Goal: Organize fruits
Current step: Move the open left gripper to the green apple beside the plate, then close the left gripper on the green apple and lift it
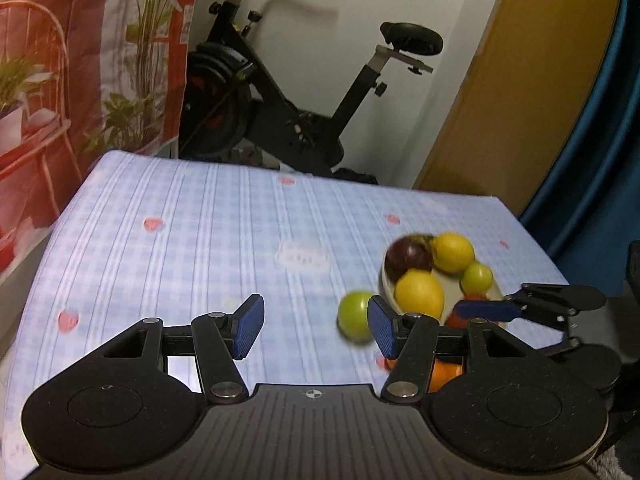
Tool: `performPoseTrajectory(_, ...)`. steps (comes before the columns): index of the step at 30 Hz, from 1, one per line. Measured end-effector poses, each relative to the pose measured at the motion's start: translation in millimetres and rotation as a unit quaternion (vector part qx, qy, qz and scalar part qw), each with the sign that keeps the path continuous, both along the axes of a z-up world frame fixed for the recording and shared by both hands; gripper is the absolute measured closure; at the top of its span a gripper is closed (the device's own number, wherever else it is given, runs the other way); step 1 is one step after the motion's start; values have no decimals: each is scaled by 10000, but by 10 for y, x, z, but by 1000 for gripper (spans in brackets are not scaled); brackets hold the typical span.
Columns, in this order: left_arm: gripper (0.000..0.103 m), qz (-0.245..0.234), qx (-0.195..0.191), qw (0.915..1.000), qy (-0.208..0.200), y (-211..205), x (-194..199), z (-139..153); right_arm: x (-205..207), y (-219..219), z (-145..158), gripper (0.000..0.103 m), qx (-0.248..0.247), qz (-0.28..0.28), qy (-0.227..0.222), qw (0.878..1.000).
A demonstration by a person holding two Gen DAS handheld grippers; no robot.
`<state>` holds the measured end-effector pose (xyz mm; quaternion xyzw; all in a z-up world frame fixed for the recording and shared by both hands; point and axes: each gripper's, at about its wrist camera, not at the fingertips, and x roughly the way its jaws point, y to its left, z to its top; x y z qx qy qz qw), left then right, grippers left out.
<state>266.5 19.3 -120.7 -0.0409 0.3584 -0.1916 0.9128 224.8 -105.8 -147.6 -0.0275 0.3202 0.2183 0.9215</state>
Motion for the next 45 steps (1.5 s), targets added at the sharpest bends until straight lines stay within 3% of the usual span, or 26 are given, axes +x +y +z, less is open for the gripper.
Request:
performPoseTrajectory(7,43,77,-179,9996,212,-41,379,-199,506,252,-189,48,-535,383,136,9977)
performPoseTrajectory(15,43,-143,-333,9979,532,-99,590,-429,846,350,-426,48,-658,532,523,9950)
performPoseTrajectory(26,43,-494,-477,9933,931,-207,703,-683,884,436,-473,43,-535,706,529,9947)
performPoseTrajectory(35,52,-564,-636,9887,1231,-187,720,-854,877,592,-536,51,-501,984,595,9921)
performPoseTrajectory(39,52,-555,-801,9869,1289,-123,704,-895,898,611,-550,51,-383,970,623,9926)
performPoseTrajectory(45,52,-518,-743,9876,1280,-142,644,-879,906,600,-609,53,-252,782,873,9928)
